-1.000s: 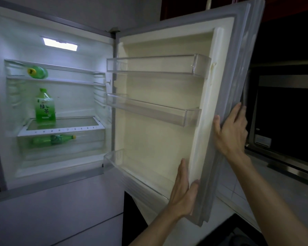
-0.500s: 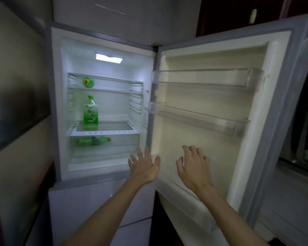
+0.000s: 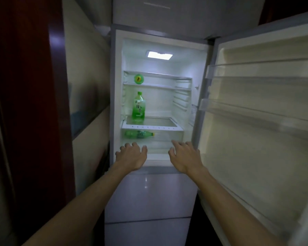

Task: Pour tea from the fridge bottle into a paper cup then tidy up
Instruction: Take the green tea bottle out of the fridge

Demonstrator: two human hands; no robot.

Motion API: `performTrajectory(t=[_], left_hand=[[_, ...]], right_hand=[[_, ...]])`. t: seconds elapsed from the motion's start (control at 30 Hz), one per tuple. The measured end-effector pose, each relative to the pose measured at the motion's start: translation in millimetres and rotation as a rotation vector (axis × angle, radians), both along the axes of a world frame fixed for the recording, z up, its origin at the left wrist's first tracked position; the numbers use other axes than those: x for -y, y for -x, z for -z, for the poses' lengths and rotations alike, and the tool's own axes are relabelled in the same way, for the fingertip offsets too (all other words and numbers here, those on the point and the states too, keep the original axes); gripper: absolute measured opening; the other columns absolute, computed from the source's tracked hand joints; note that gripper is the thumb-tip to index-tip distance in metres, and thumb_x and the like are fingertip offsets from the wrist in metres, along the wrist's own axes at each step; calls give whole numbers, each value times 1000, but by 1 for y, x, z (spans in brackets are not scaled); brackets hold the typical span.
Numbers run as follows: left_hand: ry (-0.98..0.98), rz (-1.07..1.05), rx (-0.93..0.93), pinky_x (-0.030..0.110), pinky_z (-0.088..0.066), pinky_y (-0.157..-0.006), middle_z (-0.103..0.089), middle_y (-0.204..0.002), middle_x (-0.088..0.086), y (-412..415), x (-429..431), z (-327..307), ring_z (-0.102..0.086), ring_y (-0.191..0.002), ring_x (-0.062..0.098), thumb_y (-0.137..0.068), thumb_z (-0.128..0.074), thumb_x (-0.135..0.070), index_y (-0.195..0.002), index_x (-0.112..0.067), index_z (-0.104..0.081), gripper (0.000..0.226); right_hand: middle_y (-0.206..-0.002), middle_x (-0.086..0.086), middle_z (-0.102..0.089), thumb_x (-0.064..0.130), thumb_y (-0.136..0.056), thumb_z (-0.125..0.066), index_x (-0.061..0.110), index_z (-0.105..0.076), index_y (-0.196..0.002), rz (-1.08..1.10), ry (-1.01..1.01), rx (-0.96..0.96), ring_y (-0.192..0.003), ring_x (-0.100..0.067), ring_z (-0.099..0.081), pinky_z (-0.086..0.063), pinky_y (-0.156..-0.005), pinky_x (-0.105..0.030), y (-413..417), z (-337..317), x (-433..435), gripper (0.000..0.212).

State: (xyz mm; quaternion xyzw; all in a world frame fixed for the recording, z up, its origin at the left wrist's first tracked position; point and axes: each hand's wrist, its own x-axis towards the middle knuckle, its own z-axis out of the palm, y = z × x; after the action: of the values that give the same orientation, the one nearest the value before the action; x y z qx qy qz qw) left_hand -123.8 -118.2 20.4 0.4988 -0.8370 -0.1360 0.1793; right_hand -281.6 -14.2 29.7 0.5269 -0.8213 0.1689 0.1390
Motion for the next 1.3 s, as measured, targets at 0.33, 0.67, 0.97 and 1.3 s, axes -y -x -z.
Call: performTrajectory(t=[0.33,0.67,0.97,1.3], left_hand=[[85,-62,119,43,-39,-98,-50,-134,17,-14,34,13,-48,-121,33,-99,-21,-51,-129,-9,-48,58],[117,-119,134,44,-36,-100,-45,-136,18,40,84,-3,-45,-123,33,-99,-20,-50,-133,-8,-46,61],[103,-146,134,48,-37,-103,-45,-136,21,87,120,-5,-45,-123,34,-100,-20,-49,-133,-6,-45,61],[104,-166,145,49,-37,-102,-45,-139,22,120,176,4,-44,-124,36,-99,-21,-50,-136,-6,-43,61]], right_hand=[[-140,-5,-49,37,-102,-26,20,-35,-143,-93,-40,38,-128,-28,-40,-42,-97,-47,-1,15,55,46],[-147,-6,-41,40,-102,-26,19,-28,-148,-157,-57,9,-128,-28,-43,-42,-100,-49,55,-6,115,51],[-143,-6,-44,40,-102,-25,19,-29,-146,-197,-65,-44,-128,-29,-43,-38,-99,-51,98,-31,156,49],[-139,-8,-49,41,-102,-24,21,-27,-146,-208,-111,-56,-127,-31,-43,-38,-98,-51,114,-21,225,48]])
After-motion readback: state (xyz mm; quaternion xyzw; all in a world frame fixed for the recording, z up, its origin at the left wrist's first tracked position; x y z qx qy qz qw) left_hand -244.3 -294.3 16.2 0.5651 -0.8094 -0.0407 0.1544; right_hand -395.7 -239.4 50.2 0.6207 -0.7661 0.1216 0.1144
